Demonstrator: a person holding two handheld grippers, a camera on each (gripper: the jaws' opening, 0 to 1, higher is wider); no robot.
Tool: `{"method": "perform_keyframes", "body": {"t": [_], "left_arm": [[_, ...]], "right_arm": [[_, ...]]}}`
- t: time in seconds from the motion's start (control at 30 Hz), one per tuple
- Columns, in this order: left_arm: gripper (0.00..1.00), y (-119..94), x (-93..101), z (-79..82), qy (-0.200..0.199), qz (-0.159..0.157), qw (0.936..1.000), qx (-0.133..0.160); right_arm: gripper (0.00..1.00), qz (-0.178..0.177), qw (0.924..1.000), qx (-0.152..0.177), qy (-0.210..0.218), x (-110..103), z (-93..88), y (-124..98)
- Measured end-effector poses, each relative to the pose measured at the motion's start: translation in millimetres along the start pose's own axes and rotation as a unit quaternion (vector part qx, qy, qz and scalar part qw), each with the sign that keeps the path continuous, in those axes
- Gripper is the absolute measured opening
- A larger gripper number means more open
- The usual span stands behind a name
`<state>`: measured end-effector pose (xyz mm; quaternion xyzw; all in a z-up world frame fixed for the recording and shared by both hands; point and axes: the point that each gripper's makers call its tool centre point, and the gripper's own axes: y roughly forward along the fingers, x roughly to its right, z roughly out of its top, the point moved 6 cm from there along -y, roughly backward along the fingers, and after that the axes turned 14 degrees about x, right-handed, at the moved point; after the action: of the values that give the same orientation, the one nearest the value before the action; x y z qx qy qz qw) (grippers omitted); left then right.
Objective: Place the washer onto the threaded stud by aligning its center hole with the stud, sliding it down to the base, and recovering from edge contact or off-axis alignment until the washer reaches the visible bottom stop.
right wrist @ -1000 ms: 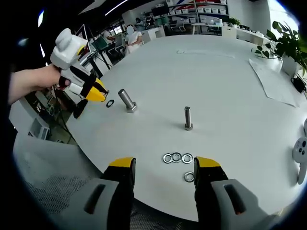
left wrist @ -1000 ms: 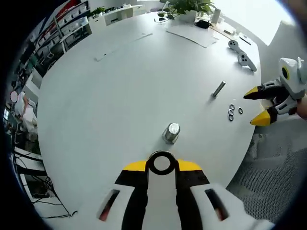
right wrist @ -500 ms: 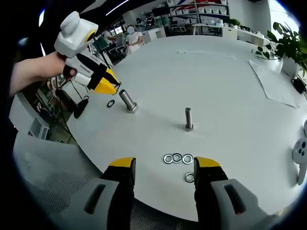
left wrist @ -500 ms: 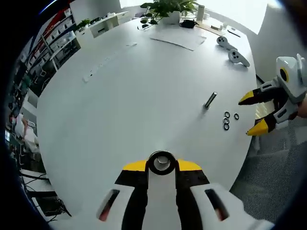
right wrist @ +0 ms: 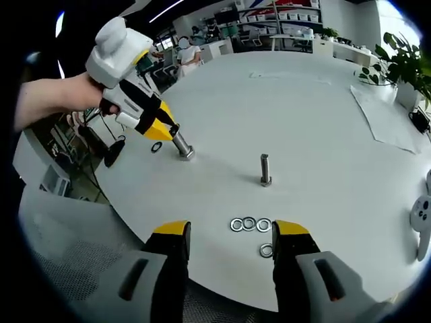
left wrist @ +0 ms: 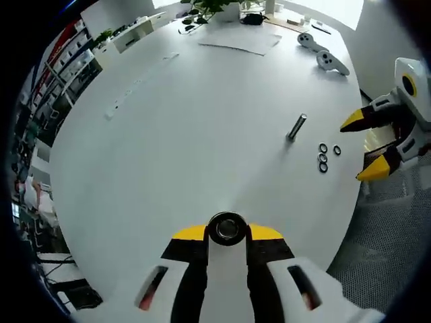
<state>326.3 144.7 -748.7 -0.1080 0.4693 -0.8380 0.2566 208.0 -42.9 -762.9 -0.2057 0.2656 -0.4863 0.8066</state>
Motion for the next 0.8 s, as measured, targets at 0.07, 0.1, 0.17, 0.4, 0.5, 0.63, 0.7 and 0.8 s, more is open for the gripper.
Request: {"method": "perform_keyframes", "body": {"t": [0.07,0.1,0.17,0.4,0.5,0.63,0.7,0.8], "left_arm": [[0.19,3.9,-0.3,-0.6,0.003,0.000,1.0000,-0.004],[0.19,5.8,0.3,-1.5,0.006,-0.002,1.0000,-0.006],[0.19,9.9,1.0,-4.0,0.011,-0.001,0.9999,-0.012],[0.19,24.6,0.1,-12.1,0.009,-0.004,0.9996,-0.025],[0.19,31.1,1.5,-14.0,0.012,-0.005,0.9994,-0.031],[0.19,35.8,1.6,-17.1,0.016,-0.008,0.9992,-0.035],[0.19,36.1,3.1,-17.9,0.018,-0.007,0.9992,-0.035],[0.19,38.1,3.0,-19.2,0.021,-0.007,0.9992,-0.034]], "right_arm": [[0.51,0.001,1.0000,0.000,0.001,-0.3,-0.4,-0.2],[0.51,0.001,1.0000,-0.001,0.000,-0.2,-0.6,-0.2],[0.51,0.001,1.0000,-0.001,0.000,-0.6,-0.4,0.0],[0.51,0.003,1.0000,-0.003,-0.005,-1.4,-1.0,0.1],[0.51,0.004,1.0000,-0.004,-0.004,-1.8,-1.1,-0.3],[0.51,0.005,0.9999,-0.006,-0.006,-1.8,-2.2,-0.2],[0.51,0.006,0.9999,-0.007,-0.007,-1.9,-2.3,-0.3],[0.51,0.007,0.9999,-0.007,-0.006,-2.0,-2.1,0.1]]}}
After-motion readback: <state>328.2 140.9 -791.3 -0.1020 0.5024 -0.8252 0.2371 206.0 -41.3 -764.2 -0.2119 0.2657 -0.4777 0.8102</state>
